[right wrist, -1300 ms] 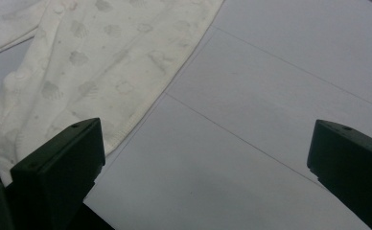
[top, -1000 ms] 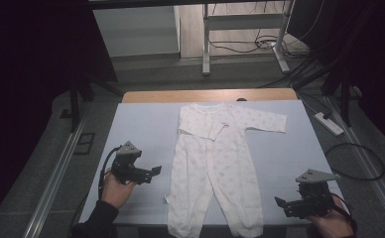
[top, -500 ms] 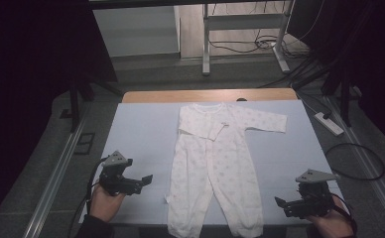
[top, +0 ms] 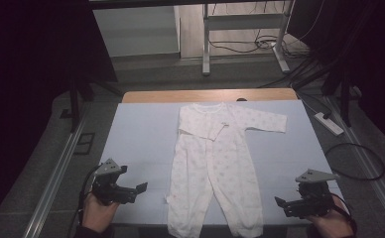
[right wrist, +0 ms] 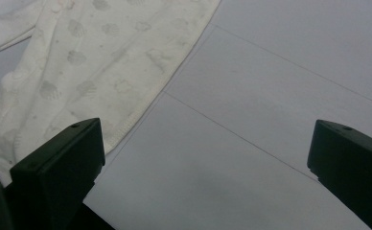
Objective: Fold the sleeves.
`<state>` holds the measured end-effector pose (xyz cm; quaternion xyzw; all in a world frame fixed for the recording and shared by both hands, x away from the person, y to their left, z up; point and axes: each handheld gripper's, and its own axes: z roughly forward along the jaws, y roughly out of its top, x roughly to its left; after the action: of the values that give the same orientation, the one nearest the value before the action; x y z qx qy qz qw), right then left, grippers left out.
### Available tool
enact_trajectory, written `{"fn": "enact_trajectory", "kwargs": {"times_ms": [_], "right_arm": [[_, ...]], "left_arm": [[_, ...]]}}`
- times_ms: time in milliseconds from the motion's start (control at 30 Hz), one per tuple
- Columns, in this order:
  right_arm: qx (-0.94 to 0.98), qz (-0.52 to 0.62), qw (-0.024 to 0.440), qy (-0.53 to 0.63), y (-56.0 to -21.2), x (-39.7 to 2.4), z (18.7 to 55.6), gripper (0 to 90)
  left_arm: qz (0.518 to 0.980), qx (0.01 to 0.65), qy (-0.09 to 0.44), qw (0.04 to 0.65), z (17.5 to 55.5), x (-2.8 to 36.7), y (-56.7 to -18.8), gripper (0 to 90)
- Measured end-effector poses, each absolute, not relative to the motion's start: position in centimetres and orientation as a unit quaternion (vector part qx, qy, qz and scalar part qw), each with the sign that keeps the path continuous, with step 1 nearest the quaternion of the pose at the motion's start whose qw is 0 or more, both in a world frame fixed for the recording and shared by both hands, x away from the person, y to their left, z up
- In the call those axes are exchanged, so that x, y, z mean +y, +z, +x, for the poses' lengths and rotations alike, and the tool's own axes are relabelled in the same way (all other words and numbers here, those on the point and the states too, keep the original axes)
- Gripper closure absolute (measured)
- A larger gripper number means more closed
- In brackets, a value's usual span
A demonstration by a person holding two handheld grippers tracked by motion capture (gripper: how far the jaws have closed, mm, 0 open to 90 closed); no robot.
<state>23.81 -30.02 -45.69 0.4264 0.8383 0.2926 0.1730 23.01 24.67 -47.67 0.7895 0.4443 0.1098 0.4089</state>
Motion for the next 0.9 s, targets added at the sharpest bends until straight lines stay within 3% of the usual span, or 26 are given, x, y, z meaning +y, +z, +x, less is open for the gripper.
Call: {"fn": "enact_trajectory", "kwargs": {"times_ms": [900], "right_arm": [[0.831,0.438,0.173,0.297,-45.6,-30.4,23.5,0.0]], "left_arm": [[0.792,0.447,0.112,0.401,20.7,25.7,-48.0,0.0]]}}
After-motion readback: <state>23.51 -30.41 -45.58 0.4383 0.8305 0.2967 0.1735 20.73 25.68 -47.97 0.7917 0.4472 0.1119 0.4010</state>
